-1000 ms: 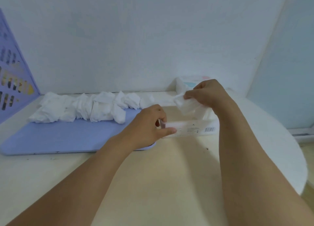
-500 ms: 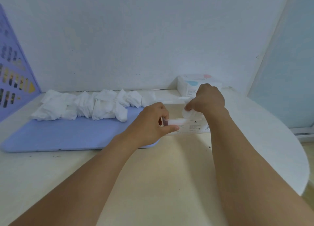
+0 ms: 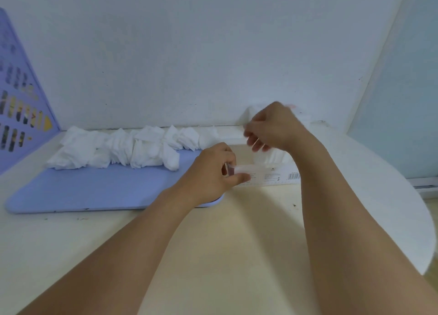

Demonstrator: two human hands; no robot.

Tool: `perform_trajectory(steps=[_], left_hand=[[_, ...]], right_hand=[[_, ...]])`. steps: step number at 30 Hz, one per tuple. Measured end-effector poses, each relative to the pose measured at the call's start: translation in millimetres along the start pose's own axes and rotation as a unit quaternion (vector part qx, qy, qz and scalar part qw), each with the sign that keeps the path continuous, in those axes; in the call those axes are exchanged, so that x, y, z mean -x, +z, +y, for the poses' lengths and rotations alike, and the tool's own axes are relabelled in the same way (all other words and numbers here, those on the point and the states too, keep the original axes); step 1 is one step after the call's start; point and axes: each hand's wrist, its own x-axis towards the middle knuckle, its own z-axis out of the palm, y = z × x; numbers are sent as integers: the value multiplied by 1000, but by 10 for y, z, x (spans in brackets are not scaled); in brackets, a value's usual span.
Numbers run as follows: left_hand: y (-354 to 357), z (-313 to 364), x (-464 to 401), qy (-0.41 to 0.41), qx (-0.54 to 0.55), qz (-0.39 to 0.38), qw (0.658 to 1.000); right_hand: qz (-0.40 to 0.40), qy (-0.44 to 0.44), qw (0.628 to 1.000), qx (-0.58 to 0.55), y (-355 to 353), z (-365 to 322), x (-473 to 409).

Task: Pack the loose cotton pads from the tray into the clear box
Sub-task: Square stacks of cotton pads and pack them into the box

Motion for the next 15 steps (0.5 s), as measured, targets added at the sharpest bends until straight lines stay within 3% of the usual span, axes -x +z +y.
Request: perform_trajectory(steps=[1, 3, 9, 11, 13, 15], left_hand=[[-1, 5, 1, -1, -1, 0, 1000], [-4, 15, 0, -6, -2, 3, 1000], [-42, 90, 26, -25, 23, -24, 999], [-148, 168, 48, -46, 51, 9, 998], [-375, 226, 16, -72, 87, 108, 988], [-724, 194, -23, -118, 86, 194, 970]], right_hand=[[-58, 37, 997, 16, 55, 11, -14], [-104, 87, 987, 90, 158, 109, -94], [-97, 84, 987, 92, 237, 182, -144], [-54, 16, 996, 67, 274, 73, -112], [29, -103, 993, 43, 332, -118, -38], [57, -195, 979, -18, 492, -339, 86]])
